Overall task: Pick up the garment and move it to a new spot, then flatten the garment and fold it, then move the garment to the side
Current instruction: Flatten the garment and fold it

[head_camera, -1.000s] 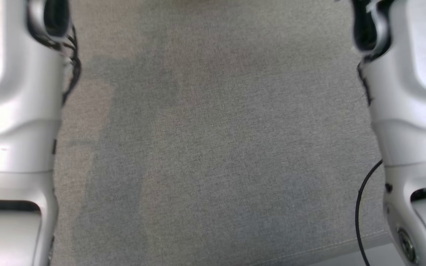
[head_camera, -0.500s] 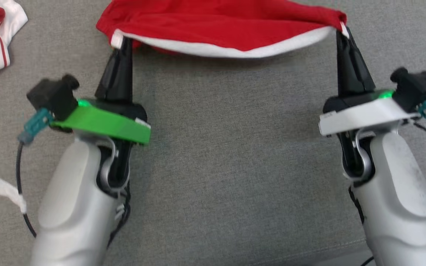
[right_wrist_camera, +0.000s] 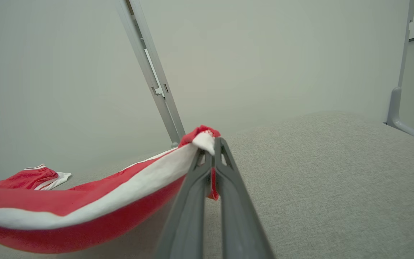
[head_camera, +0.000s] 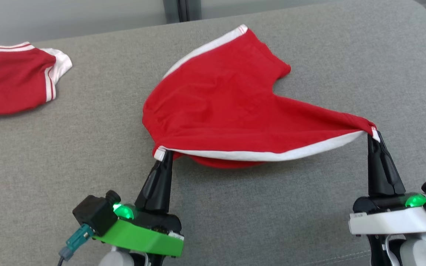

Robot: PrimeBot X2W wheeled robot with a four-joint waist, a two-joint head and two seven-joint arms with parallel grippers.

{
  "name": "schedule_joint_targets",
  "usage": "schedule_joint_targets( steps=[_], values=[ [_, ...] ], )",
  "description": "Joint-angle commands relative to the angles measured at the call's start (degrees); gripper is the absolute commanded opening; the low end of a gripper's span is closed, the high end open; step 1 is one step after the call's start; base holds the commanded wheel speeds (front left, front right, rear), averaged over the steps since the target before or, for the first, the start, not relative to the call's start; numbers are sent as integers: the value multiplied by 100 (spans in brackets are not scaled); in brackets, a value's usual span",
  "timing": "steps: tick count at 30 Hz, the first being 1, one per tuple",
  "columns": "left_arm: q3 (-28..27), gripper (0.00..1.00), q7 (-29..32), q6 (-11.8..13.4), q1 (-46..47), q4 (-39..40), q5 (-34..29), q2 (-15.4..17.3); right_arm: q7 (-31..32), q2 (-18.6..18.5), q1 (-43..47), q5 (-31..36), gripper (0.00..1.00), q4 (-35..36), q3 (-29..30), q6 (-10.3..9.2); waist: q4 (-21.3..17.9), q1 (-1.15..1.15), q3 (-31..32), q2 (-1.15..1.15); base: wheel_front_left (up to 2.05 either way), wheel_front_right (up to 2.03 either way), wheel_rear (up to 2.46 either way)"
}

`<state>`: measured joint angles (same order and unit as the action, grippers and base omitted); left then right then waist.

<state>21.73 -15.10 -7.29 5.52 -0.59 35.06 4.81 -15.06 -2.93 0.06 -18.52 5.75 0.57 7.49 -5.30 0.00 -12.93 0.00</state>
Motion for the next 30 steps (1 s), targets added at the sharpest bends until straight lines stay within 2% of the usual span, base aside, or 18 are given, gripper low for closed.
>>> schedule_joint_targets(
  steps=[1, 8, 13, 17, 22, 26, 30],
  values=[
    [25, 0, 47, 31, -209, 124, -13, 66, -5, -10, 232, 65, 0, 167, 39, 1, 114, 0, 569, 0, 0, 0, 0],
    [205, 0, 393, 219, -854, 640, 62, 213, 417, -7, 929, 285, 0, 873, 226, 1, 206, 0, 683, 0, 0, 0, 0],
    [337, 0, 543, 290, -964, 498, 137, 152, 581, -25, 808, 474, 0, 668, 372, 1, 394, 0, 530, 0, 0, 0, 0],
    [475, 0, 729, 452, -719, 103, 214, 8, 684, -235, 342, 675, 0, 193, 448, 1, 606, 0, 330, 0, 0, 0, 0],
    [505, 0, 777, 645, -144, -506, 477, -143, 832, -560, -656, 821, 0, -600, 375, 1, 858, 0, 35, 0, 0, 0, 0],
    [532, 0, 878, 864, 535, -978, 933, -178, 1019, -862, -1596, 992, 0, -1346, 214, -2, 1026, 0, -232, 0, 0, 0, 0],
    [730, 0, 814, 1105, 1271, -1448, 1345, -180, 1165, -949, -2543, 946, 0, -2214, 23, -2, 1149, 0, -497, 0, 0, 0, 0]
  ],
)
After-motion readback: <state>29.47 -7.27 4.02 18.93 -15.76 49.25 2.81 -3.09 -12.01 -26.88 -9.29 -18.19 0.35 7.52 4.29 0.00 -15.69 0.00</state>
